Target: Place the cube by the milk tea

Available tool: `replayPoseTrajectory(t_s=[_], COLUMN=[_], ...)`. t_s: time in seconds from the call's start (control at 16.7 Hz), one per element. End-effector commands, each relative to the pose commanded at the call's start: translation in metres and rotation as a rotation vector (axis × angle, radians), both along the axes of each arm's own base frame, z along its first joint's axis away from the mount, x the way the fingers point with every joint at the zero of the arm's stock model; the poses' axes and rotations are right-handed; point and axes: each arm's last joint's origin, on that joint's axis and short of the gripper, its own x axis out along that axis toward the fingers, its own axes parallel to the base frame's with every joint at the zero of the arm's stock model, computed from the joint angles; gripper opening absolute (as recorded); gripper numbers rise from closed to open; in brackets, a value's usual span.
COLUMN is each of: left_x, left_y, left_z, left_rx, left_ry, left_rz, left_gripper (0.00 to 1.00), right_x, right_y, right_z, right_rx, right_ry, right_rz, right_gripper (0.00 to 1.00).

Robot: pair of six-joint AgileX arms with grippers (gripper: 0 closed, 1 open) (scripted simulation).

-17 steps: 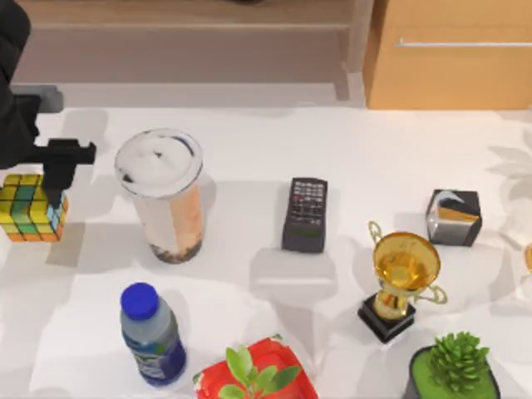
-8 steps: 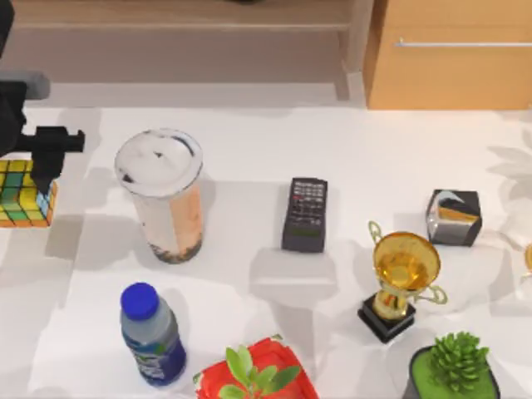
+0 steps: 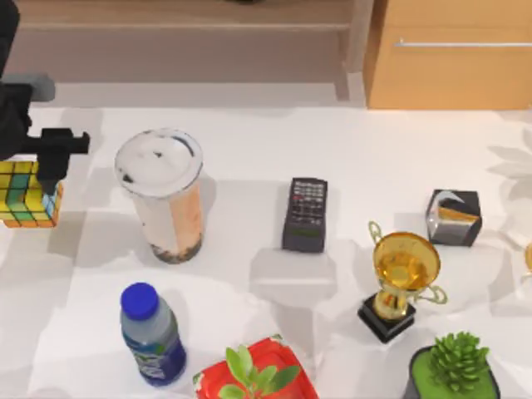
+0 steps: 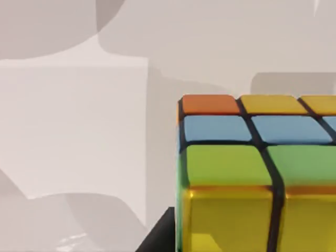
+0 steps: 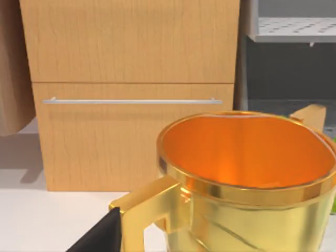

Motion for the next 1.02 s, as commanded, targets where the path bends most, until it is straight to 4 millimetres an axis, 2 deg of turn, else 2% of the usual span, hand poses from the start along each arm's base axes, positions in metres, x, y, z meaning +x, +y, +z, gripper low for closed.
replayPoseTrajectory(t_s=[0.3,0.54,1.02], left_x=[-0.003,-0.003,-0.003], left_y=[-0.007,-0.007,-0.007], left_z=[-0.024,-0.024,-0.024], left_rx=[-0.008,-0.008,-0.008], left_ry=[0.082,0.082,0.082], left_rz=[-0.019,-0.019,-0.019], left_gripper=[0.00,0.00,0.60], right_x=[0.000,0.000,0.000], right_y=[0.000,0.000,0.000], right_z=[0.000,0.000,0.000], right_rx=[0.000,0.000,0.000], right_ry=[0.000,0.000,0.000], right_rz=[0.000,0.000,0.000], right_gripper=[1.00,1.00,1.00])
